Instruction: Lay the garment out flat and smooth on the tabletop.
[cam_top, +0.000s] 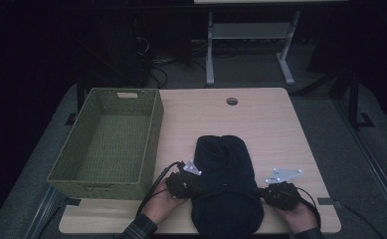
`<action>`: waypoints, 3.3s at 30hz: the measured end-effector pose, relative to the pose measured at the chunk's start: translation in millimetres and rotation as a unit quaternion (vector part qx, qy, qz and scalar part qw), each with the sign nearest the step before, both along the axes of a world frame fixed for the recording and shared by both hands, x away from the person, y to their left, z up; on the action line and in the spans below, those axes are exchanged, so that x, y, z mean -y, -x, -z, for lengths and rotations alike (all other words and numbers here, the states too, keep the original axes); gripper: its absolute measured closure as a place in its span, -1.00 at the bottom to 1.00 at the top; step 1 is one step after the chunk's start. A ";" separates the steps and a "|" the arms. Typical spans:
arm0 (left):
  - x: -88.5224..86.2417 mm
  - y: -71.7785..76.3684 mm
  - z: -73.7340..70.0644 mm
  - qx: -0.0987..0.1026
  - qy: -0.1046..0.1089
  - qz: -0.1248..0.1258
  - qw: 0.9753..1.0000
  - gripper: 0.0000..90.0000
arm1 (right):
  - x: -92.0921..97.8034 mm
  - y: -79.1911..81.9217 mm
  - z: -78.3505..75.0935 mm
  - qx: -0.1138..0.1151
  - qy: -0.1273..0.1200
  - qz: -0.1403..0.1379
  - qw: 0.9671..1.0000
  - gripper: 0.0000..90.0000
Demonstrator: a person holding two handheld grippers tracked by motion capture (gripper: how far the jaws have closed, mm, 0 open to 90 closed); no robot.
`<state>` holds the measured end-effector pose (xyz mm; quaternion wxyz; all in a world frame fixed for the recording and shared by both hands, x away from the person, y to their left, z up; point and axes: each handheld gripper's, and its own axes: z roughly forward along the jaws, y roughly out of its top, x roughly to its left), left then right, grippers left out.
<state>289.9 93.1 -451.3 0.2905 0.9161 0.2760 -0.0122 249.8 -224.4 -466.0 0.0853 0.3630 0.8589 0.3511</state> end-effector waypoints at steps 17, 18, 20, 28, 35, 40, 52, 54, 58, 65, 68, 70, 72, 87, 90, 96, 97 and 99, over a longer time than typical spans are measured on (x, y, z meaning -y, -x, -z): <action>3.2 -44.4 -26.8 0.052 0.042 -0.060 0.996 0.99 | 5.4 -46.1 -30.1 0.050 -0.030 0.018 0.998 0.99; 3.5 -48.4 -26.2 0.054 0.041 -0.065 0.996 0.99 | 4.6 -54.1 -30.2 0.052 -0.031 0.021 0.998 0.99; 3.6 -58.7 -23.0 0.057 0.037 -0.078 0.995 0.99 | 2.2 -66.1 -28.5 0.053 -0.028 0.026 0.998 0.99; 9.5 -79.4 0.8 0.043 0.025 -0.094 0.994 1.00 | -10.6 -98.8 -9.4 0.035 -0.020 0.042 0.998 1.00; 12.8 -77.5 2.8 0.060 -0.015 -0.086 0.994 1.00 | -17.3 -102.7 1.9 0.020 0.012 0.045 0.999 1.00; 13.3 -75.0 1.7 0.063 -0.027 -0.088 0.994 1.00 | -18.9 -98.9 -0.9 0.033 0.053 0.057 0.996 1.00; 11.3 -74.2 2.0 0.059 -0.025 -0.093 0.994 1.00 | -14.8 -89.2 -3.9 0.025 0.074 0.075 0.994 1.00; 9.5 -75.4 2.6 0.054 -0.017 -0.095 0.994 1.00 | -13.3 -89.4 -3.7 0.022 0.068 0.076 0.995 1.00; 6.6 -77.9 2.8 0.037 0.000 -0.096 0.995 1.00 | -10.0 -91.0 -3.3 0.016 0.051 0.069 0.996 1.00; 0.6 -81.5 -6.7 0.045 0.032 -0.101 0.993 1.00 | -2.0 -93.0 -12.1 0.043 0.032 0.044 0.998 0.96; -1.0 -88.2 -15.1 0.053 0.041 -0.109 0.992 0.98 | 4.5 -98.7 -16.9 0.045 0.011 0.038 0.998 0.89; -0.7 -92.5 -19.7 0.054 0.047 -0.111 0.991 0.94 | 6.3 -104.2 -22.6 0.045 0.013 0.035 0.998 0.86; 1.0 -97.2 -23.8 0.062 0.047 -0.115 0.990 0.89 | 8.0 -109.9 -29.0 0.045 0.002 0.031 0.999 0.81; 7.4 -139.8 -37.9 0.094 0.060 -0.141 0.984 0.54 | -3.6 -166.6 -41.1 0.060 -0.031 0.034 0.997 0.42; 10.0 -147.0 -33.5 0.096 0.057 -0.142 0.984 0.40 | -6.7 -175.8 -33.5 0.043 -0.031 0.037 0.998 0.31; 11.1 -156.8 -23.6 0.081 0.051 -0.155 0.983 0.21 | -12.0 -189.2 -17.9 0.025 -0.027 0.037 0.999 0.26; 10.2 -158.3 -21.9 0.079 0.046 -0.153 0.984 0.19 | -11.9 -190.1 -15.5 0.023 -0.029 0.036 0.999 0.26; 8.9 -161.3 -17.2 0.073 0.046 -0.155 0.984 0.13 | -11.2 -190.8 -9.9 0.013 -0.028 0.033 0.999 0.25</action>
